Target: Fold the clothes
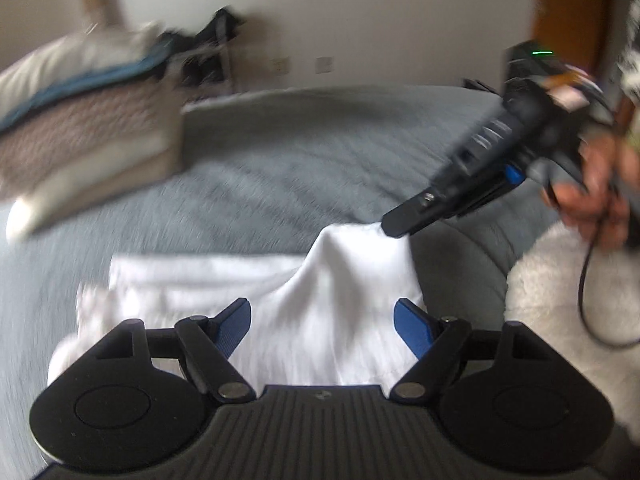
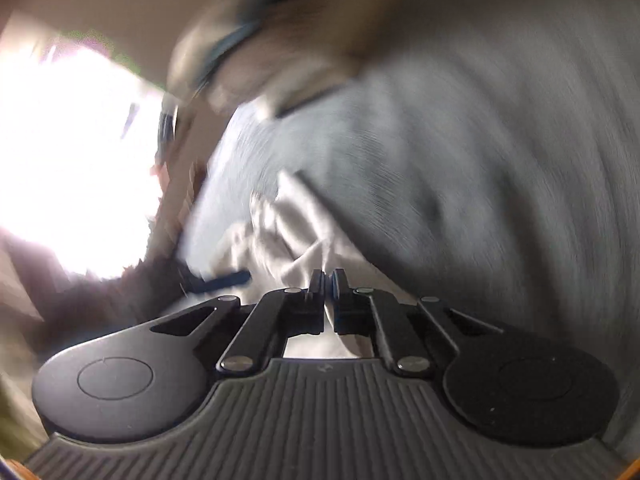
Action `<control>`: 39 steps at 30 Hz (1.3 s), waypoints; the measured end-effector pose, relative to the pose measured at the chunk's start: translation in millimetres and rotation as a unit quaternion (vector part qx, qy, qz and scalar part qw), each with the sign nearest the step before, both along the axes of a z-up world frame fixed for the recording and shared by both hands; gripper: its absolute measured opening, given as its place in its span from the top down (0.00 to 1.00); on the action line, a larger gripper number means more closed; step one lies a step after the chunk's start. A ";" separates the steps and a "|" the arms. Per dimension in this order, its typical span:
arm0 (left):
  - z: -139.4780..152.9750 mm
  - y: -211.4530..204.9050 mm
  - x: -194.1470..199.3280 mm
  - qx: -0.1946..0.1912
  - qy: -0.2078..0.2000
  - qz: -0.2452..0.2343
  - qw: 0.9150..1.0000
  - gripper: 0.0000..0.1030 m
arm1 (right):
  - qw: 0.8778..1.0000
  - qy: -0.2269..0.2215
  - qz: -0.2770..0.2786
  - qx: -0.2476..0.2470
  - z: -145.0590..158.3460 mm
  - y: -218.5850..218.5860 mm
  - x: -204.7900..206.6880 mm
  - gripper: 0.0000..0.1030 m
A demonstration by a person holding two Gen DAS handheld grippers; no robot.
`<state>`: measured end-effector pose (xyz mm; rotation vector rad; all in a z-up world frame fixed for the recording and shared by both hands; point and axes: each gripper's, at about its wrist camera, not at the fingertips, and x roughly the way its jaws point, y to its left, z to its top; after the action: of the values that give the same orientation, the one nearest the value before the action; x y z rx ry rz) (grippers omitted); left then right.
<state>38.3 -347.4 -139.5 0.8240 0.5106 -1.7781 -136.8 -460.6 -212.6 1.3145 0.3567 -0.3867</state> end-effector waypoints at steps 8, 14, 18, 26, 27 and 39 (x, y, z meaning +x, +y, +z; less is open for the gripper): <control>-21.9 -38.9 20.6 0.005 0.085 -0.015 0.996 0.31 | 0.972 -0.126 -0.034 0.193 -50.9 -17.5 -24.2 0.98; -34.8 -68.2 58.0 0.058 0.200 -0.040 0.977 0.31 | 0.956 -0.175 -0.002 0.236 -54.4 -20.9 -15.1 0.98; -42.9 -87.2 76.5 0.099 0.249 -0.061 0.962 0.31 | 0.939 -0.193 -0.006 0.285 -64.6 -20.9 -16.6 0.98; -44.0 -108.3 84.5 0.151 0.288 -0.129 0.937 0.37 | 0.956 -0.172 0.024 0.237 -41.5 -35.0 -12.8 0.98; -45.2 -110.0 83.8 0.158 0.286 -0.135 0.935 0.38 | 0.958 -0.170 0.029 0.228 -38.2 -36.9 -11.7 0.98; -54.2 -107.9 93.9 0.215 0.317 -0.120 0.916 0.87 | 0.961 -0.162 0.010 0.226 -42.6 -36.3 -14.6 0.98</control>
<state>132.2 -455.3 -193.6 0.5966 1.3118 -2.1996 -151.4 -496.9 -255.2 1.7889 0.1845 -0.0650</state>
